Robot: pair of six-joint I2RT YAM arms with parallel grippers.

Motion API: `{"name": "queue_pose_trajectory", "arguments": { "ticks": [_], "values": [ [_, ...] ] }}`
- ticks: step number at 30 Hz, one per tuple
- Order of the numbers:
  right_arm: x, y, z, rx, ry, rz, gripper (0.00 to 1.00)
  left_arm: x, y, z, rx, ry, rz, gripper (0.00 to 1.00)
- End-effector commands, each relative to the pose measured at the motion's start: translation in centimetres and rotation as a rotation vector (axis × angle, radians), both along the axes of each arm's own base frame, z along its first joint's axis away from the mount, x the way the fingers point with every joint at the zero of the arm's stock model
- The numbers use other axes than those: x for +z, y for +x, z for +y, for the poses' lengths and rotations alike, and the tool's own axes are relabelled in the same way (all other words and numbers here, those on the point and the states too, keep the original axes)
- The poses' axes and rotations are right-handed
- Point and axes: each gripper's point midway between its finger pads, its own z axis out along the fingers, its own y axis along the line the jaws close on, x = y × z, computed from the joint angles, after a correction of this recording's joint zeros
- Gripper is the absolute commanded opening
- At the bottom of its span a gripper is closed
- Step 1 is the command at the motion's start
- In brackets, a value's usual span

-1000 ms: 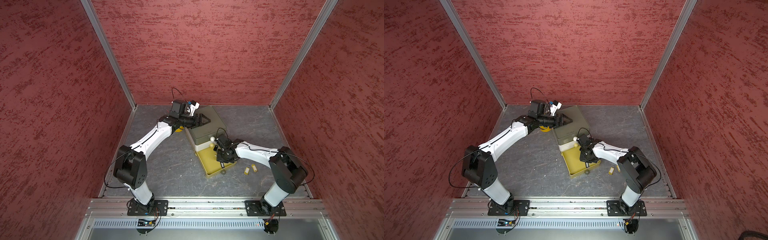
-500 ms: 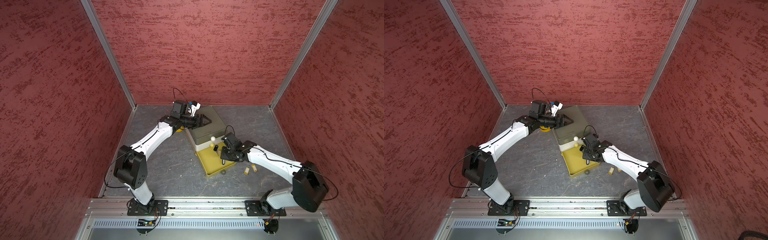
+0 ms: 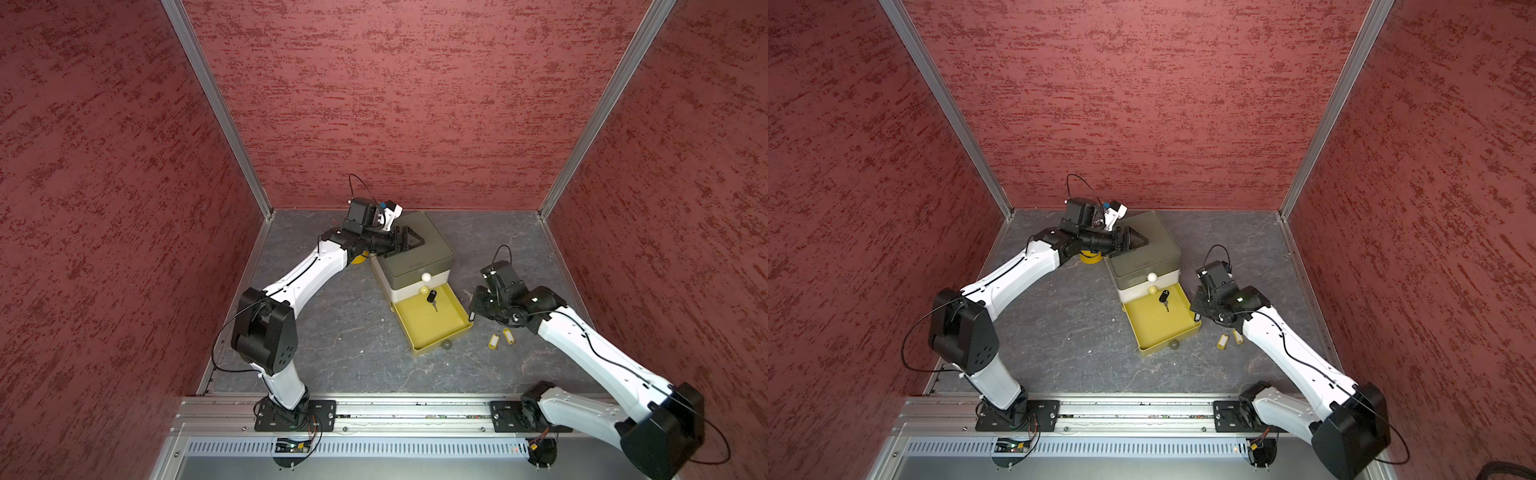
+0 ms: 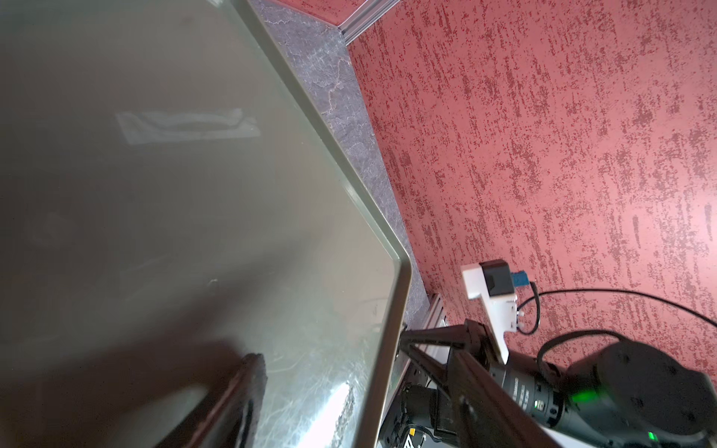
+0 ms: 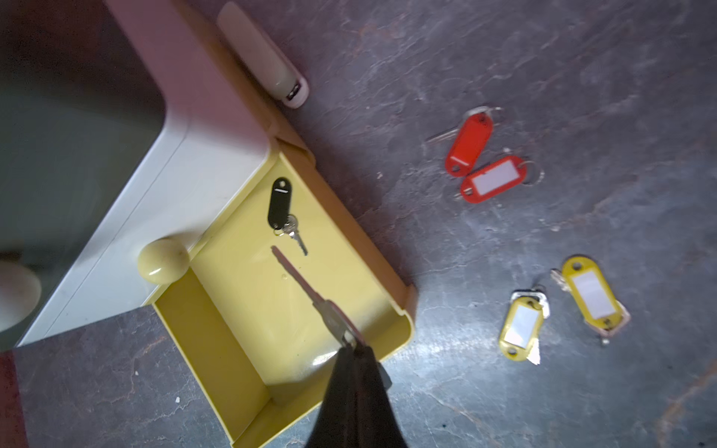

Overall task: Take the keys out of the drawer
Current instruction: Pick up the key from the drawer, then place the key at the center of the board.

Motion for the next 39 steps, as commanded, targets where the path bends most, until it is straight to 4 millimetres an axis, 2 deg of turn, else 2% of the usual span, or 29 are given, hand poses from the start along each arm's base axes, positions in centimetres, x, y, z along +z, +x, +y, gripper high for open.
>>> {"name": "queue_pose_trajectory", "arguments": {
  "ticks": [1, 5, 11, 20, 32, 39],
  "values": [
    [-1.7, -1.2, -3.3, -0.068, -0.031, 0.076, 0.0, -5.1, -0.8, 0.5, 0.026, 0.105, 0.162, 0.78],
    [-2.2, 0.0, -6.2, -0.161, -0.002, 0.097, 0.0, -5.5, -0.8, 0.5, 0.022, 0.115, 0.175, 0.78],
    [-3.4, 1.8, -8.9, -0.262, 0.05, 0.113, 0.0, -6.2, -0.8, 0.6, 0.023, 0.126, 0.195, 0.79],
    [-5.1, 2.6, -12.7, -0.382, 0.075, 0.128, 0.0, -6.5, -0.6, 0.4, 0.015, 0.127, 0.203, 0.79],
    [-8.2, 6.1, -15.2, -0.482, 0.098, 0.127, 0.0, -7.3, -0.7, 0.2, 0.007, 0.134, 0.232, 0.78],
    [-10.4, 7.9, -15.5, -0.483, 0.12, 0.158, 0.0, -7.9, -0.7, 0.2, 0.006, 0.147, 0.247, 0.78]
  ]
}}
